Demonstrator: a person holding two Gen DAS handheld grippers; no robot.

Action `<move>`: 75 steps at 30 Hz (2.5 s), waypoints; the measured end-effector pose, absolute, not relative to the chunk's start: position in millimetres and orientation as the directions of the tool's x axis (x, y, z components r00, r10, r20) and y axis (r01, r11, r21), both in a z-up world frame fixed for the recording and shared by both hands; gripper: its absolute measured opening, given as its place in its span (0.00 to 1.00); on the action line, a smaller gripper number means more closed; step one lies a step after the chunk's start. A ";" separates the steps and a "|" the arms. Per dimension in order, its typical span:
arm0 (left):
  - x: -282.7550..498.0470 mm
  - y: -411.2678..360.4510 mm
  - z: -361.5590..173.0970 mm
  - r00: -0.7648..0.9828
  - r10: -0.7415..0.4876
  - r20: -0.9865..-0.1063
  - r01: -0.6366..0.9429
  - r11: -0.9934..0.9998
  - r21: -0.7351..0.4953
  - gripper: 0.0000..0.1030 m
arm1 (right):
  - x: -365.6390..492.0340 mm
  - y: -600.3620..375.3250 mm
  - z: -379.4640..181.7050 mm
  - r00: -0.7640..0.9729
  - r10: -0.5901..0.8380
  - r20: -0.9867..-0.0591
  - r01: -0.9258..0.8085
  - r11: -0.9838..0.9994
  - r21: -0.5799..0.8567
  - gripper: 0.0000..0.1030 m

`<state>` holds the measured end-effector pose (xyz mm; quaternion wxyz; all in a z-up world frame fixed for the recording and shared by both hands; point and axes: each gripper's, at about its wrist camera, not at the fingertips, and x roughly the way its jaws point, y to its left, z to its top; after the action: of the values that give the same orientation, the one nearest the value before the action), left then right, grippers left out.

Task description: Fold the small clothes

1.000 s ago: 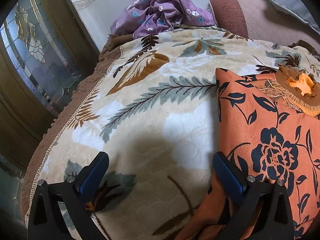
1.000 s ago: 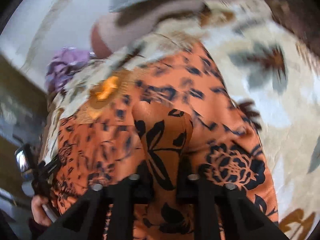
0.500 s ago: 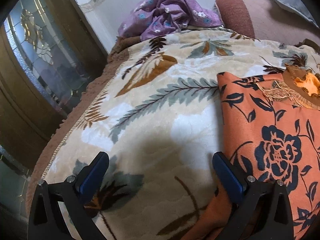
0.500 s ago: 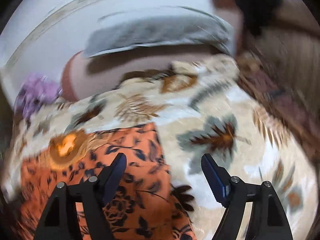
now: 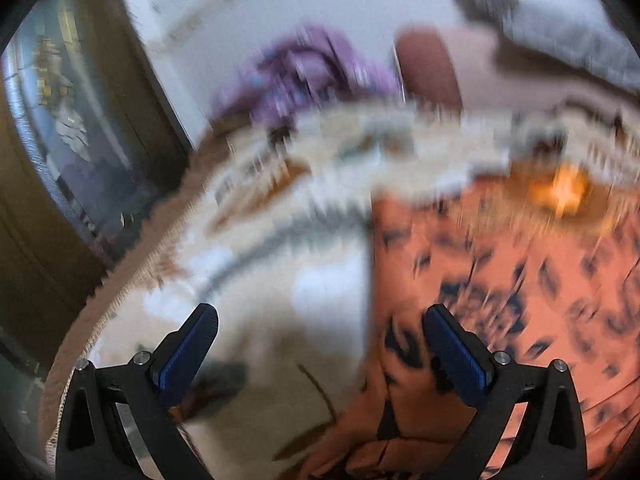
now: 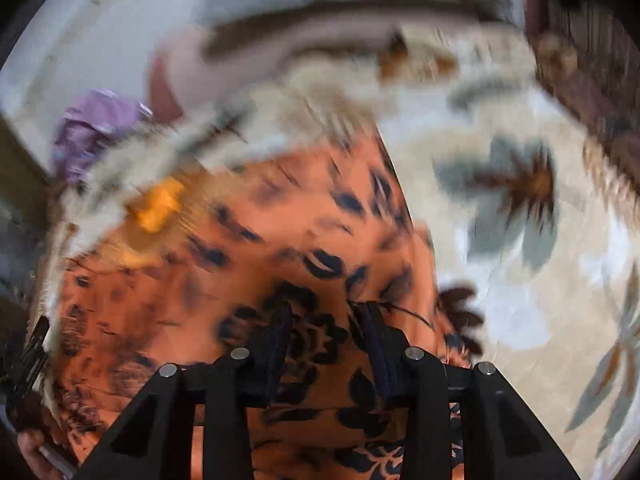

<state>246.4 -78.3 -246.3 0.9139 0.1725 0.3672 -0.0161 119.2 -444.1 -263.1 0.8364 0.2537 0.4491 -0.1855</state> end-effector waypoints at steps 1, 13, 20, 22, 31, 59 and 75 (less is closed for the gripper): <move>252.5 -76.9 -253.6 0.699 0.100 -0.708 0.166 0.940 0.297 1.00 | 118.8 -442.7 -258.9 0.535 -0.087 -0.840 0.535 0.805 0.258 0.37; 183.2 -59.5 -213.4 0.735 0.009 -0.678 0.185 0.959 0.214 1.00 | 105.0 -387.5 -245.6 0.572 -0.010 -0.820 0.378 0.891 0.253 0.57; 96.5 -51.9 -201.0 0.760 -0.038 -0.649 0.220 0.954 0.202 1.00 | 22.9 -372.2 -188.0 0.771 -0.019 -0.636 0.313 0.882 0.353 0.57; 75.2 -52.3 -200.6 0.758 -0.046 -0.651 0.241 0.947 0.213 1.00 | 1.3 -364.4 -186.6 0.769 -0.005 -0.639 0.303 0.883 0.357 0.57; 19.6 -34.8 -209.7 0.758 -0.028 -0.652 0.219 0.952 0.214 1.00 | -80.3 -339.2 -202.1 0.765 0.016 -0.644 0.276 0.895 0.350 0.56; 22.1 -15.3 -272.2 0.698 -0.052 -0.714 0.168 0.981 0.093 1.00 | -70.8 -328.3 -258.2 0.589 0.019 -0.808 0.355 0.892 0.280 0.57; 18.2 -13.0 -271.5 0.688 -0.058 -0.723 0.176 0.980 0.089 1.00 | -85.6 -323.2 -259.2 0.596 0.021 -0.803 0.369 0.881 0.297 0.57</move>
<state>18.2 -13.0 -271.5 0.9156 0.0758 0.3896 -0.0641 -85.6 -323.2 -259.2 0.8651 0.2226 0.4382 -0.1006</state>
